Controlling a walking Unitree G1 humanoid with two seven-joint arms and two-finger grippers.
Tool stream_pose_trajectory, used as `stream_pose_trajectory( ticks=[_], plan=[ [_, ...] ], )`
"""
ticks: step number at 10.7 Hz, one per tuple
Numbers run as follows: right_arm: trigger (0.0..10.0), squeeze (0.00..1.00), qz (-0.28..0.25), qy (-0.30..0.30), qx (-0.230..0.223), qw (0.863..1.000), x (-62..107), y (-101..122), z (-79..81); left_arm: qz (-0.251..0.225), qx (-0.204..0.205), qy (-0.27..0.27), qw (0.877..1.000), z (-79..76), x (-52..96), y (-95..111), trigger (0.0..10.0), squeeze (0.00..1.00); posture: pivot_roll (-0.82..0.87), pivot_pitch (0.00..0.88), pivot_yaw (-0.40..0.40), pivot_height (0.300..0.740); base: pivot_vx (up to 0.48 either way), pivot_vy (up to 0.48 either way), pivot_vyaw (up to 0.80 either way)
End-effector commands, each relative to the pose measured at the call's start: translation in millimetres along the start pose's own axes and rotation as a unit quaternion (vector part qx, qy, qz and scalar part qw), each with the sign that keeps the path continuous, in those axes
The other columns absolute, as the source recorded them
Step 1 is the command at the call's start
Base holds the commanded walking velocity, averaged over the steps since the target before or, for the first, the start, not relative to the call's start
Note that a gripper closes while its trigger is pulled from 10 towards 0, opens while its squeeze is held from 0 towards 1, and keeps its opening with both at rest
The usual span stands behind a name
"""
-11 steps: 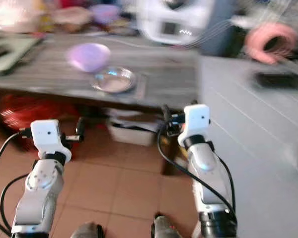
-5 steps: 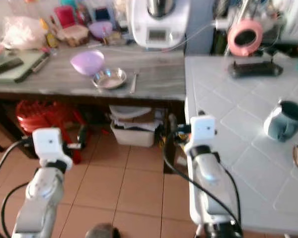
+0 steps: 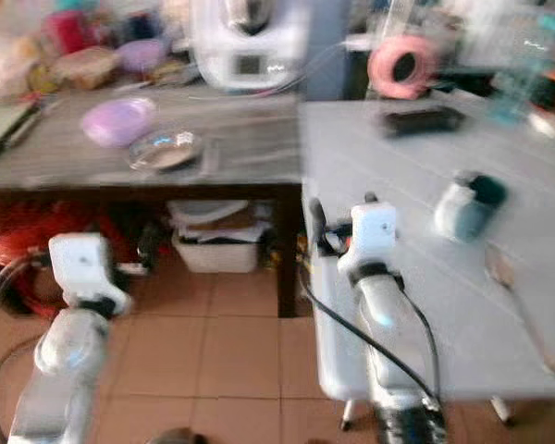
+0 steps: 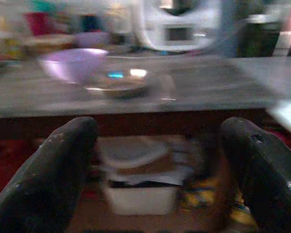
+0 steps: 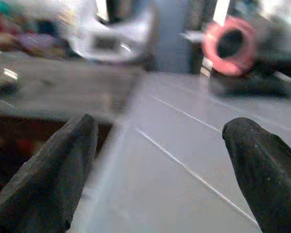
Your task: Setting the table
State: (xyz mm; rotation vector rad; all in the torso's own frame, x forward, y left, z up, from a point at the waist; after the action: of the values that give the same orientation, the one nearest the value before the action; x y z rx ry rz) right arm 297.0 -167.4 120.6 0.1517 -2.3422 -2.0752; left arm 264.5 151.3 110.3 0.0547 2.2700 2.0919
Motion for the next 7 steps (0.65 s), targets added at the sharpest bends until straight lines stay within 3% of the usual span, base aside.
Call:
stream_pose_trajectory(
  ticks=[1,7],
  plan=[
    [10.0,0.0,-0.021,-0.004,-0.001,1.0,-2.7,11.9,1.1,0.001,-0.008,0.001,1.0,6.0,2.1,3.4,10.0,0.0,0.01,0.004,0.069,0.74,0.0,-0.45,0.0],
    [10.0,0.0,-0.019,0.01,0.007,1.0,-3.2,17.0,1.3,0.003,-0.017,-0.008,1.0,7.1,1.9,10.4,10.0,0.0,0.01,0.068,0.05,0.74,0.0,-0.453,0.0]
  ],
)
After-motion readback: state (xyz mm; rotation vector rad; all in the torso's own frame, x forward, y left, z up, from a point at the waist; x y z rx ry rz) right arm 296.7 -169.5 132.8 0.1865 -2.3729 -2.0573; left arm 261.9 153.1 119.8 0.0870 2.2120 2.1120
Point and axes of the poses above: a point about 5 cm out from each wrist's last joint towards the gripper, its own x axis pointing back from the gripper into the wrist, its own y axis along the axis of the wrist's last joint, z = x × y, the point moved 2 cm from there along -x, pointing out of the wrist towards the gripper, and after that the axes turned 3 degrees about x, right-handed, at the moved point
